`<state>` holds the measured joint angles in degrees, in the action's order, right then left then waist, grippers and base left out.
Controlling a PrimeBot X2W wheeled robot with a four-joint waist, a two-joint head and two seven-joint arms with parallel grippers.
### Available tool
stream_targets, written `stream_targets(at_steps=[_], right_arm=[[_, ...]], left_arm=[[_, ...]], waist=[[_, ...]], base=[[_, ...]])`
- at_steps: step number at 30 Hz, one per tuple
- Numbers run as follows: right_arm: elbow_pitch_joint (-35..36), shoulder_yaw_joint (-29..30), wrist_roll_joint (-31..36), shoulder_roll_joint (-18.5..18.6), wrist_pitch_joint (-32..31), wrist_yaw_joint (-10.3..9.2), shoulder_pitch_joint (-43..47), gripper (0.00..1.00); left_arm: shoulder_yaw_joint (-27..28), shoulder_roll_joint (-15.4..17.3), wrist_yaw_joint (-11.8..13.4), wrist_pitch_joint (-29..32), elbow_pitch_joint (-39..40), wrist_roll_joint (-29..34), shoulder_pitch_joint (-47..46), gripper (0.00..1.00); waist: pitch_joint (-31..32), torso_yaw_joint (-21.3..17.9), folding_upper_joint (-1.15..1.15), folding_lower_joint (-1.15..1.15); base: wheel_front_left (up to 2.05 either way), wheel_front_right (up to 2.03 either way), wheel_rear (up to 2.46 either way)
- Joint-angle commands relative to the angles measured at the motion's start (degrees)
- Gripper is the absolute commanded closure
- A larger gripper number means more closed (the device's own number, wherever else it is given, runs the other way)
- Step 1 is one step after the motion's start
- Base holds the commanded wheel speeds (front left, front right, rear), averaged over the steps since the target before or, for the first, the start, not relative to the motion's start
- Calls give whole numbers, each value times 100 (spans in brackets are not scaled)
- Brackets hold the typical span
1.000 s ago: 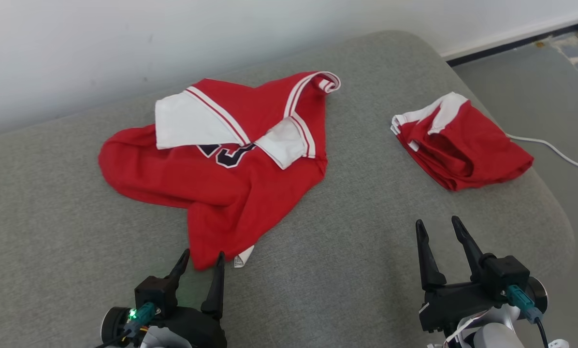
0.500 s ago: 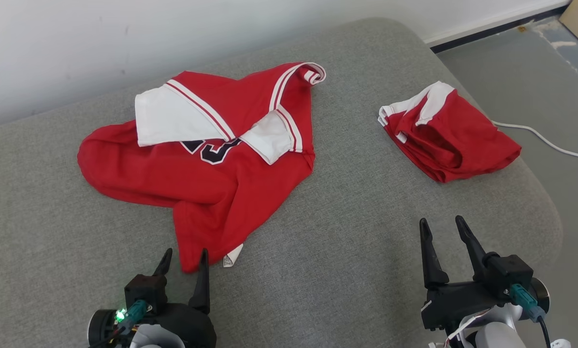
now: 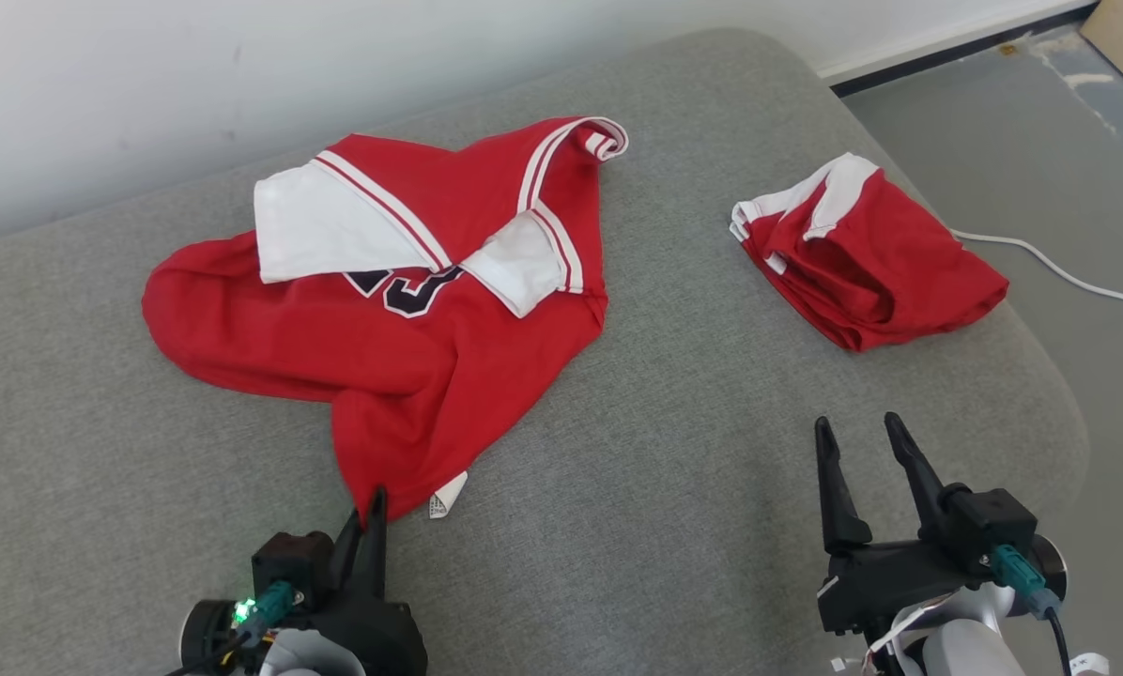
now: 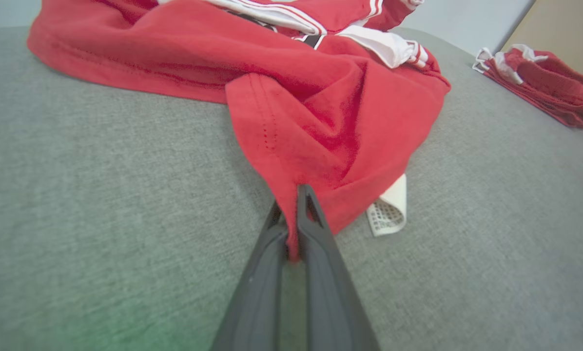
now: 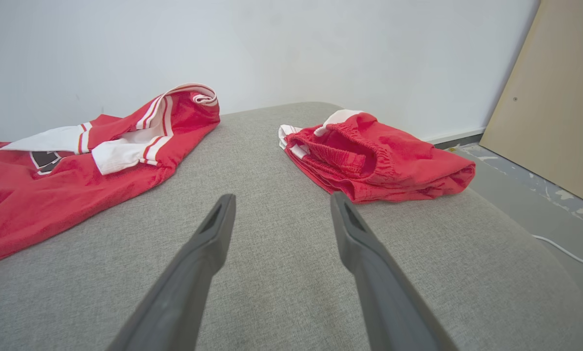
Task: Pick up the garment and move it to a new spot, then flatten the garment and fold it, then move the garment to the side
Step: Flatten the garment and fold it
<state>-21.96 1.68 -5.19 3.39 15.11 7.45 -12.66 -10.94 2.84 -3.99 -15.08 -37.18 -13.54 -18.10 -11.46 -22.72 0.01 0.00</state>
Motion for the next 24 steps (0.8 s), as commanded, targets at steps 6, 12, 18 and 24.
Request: stream_targets(at_steps=[6, 12, 18, 24], right_arm=[[-35, 176, 3, -14, 1, 4, 149, 0], [-87, 175, 18, -8, 0, 5, 257, 0], [-160, 149, -1, -32, 0, 5, 414, 0], [-222, 120, 7, -44, 1, 5, 522, 0]], left_arm=[[226, 12, 110, -14, 512, 64, 119, 100], [568, 8, 139, -14, 759, 154, 522, 100], [1003, 7, 124, -13, 736, 271, 976, 100], [1491, 75, 106, -14, 649, 406, 1349, 100]], waist=[[183, 415, -1, 0], [521, 1041, -1, 0], [821, 1594, -1, 0], [1025, 1828, -1, 0]], base=[[0, 0, 0], [0, 0, 0], [0, 0, 0], [0, 0, 0]])
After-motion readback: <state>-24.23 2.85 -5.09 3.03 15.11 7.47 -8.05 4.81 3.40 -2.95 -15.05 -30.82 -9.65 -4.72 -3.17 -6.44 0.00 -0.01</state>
